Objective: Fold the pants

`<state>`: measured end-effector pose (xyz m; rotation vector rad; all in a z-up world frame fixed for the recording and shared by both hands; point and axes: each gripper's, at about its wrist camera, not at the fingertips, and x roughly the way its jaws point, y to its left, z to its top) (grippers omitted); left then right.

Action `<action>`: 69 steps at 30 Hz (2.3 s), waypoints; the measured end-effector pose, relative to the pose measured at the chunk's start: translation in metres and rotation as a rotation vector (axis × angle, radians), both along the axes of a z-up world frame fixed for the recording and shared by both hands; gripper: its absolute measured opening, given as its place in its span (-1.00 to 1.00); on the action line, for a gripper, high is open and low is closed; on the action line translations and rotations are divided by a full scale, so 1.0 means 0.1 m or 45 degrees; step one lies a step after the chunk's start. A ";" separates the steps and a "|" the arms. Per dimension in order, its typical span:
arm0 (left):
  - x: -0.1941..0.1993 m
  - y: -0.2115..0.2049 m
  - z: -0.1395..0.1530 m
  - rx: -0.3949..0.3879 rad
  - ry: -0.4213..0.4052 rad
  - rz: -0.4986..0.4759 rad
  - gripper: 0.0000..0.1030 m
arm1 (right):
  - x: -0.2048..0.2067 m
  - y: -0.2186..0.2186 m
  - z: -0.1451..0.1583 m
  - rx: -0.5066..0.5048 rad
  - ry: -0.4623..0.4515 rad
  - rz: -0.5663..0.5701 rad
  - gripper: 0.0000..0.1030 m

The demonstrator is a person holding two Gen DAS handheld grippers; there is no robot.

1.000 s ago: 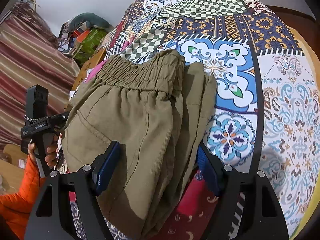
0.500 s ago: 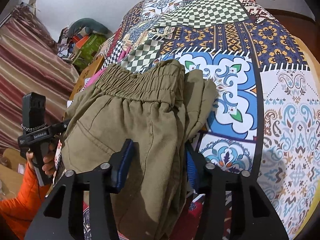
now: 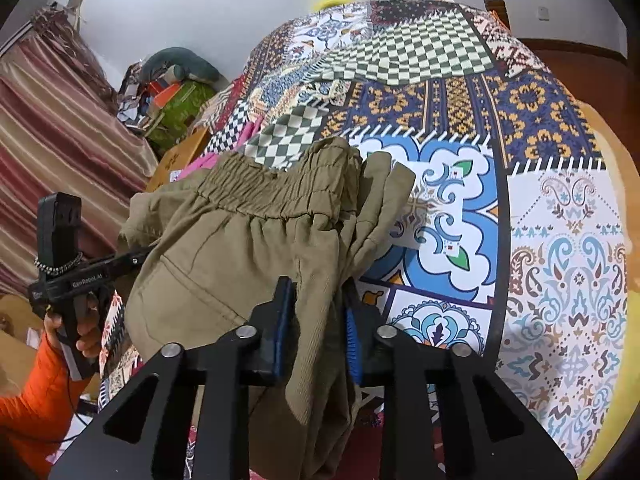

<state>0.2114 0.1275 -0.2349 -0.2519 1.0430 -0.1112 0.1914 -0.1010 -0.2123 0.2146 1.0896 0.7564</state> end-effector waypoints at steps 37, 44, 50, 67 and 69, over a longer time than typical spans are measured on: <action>-0.26 0.17 0.95 0.103 -0.280 0.038 -0.88 | -0.02 0.38 0.83 0.035 -0.320 0.051 -0.82; -0.25 0.50 1.00 0.097 -0.303 0.116 -0.89 | 0.08 0.71 0.92 0.052 -0.357 0.100 -0.82; -0.25 0.84 0.98 0.097 -0.313 0.187 -0.89 | 0.19 1.05 0.92 0.068 -0.364 0.148 -0.82; 0.16 1.71 0.85 0.094 -0.299 0.307 -0.89 | 0.67 2.01 0.98 0.053 -0.421 0.223 -0.82; 0.24 1.78 0.84 0.105 -0.296 0.306 -0.89 | 0.74 2.08 0.97 0.050 -0.424 0.222 -0.82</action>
